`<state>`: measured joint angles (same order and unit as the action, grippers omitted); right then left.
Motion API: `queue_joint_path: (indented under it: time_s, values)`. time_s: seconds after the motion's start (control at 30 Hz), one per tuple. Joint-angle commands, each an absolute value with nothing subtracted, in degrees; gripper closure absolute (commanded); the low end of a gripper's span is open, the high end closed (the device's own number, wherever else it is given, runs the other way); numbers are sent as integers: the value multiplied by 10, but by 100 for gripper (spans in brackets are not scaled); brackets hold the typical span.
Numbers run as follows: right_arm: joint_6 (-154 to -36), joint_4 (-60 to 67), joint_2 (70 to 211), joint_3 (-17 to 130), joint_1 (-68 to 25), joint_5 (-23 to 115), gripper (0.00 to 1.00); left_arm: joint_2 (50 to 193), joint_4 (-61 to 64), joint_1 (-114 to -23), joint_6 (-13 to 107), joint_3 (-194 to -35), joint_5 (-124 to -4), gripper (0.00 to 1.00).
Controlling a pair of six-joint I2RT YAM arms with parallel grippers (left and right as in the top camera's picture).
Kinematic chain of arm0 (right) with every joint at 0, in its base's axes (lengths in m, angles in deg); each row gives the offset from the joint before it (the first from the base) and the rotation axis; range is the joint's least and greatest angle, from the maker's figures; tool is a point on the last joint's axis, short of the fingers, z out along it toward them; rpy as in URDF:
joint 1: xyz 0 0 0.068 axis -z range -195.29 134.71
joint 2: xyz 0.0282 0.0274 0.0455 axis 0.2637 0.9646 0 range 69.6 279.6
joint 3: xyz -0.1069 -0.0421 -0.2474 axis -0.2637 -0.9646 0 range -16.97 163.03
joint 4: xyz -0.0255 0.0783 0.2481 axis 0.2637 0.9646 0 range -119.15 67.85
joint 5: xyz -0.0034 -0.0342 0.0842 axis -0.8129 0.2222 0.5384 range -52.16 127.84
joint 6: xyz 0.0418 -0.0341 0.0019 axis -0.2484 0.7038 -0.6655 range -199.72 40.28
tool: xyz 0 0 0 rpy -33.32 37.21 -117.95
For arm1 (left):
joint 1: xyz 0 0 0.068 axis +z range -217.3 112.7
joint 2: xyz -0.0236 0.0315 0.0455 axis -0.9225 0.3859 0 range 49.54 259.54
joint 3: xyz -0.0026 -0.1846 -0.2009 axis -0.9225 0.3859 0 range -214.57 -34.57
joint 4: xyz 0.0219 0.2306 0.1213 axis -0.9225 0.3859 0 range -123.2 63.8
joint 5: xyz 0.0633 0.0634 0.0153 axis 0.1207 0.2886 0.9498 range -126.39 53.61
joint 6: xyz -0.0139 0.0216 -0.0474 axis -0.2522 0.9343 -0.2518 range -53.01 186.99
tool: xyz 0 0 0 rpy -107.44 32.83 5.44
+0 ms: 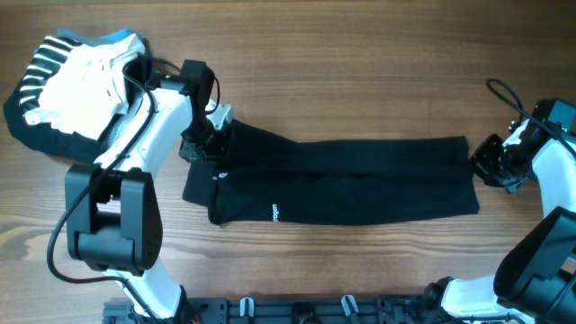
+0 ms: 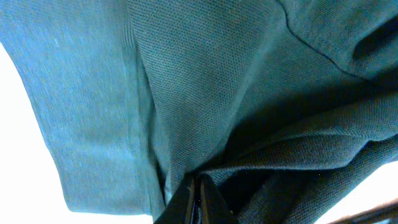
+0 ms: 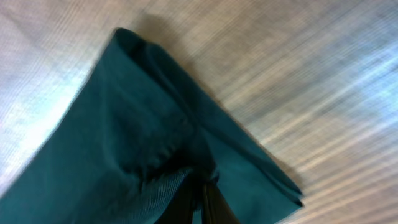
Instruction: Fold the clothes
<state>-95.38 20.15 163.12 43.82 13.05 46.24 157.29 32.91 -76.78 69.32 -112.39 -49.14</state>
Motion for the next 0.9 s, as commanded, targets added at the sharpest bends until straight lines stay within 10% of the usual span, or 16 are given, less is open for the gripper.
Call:
queue_joint_path:
  time_s: [0.0, 0.67, 0.87]
  values:
    - [-964, 213, 1624, 443, 133, 404, 94, 1559, 355, -768, 696, -1119, -493, 96]
    - [-947, 152, 1624, 443, 133, 427, 92, 1560, 371, -768, 696, -1119, -472, 91]
    - [-883, 138, 1624, 426, 127, 591, 47, 1560, 378, -768, 696, -1119, -472, 71]
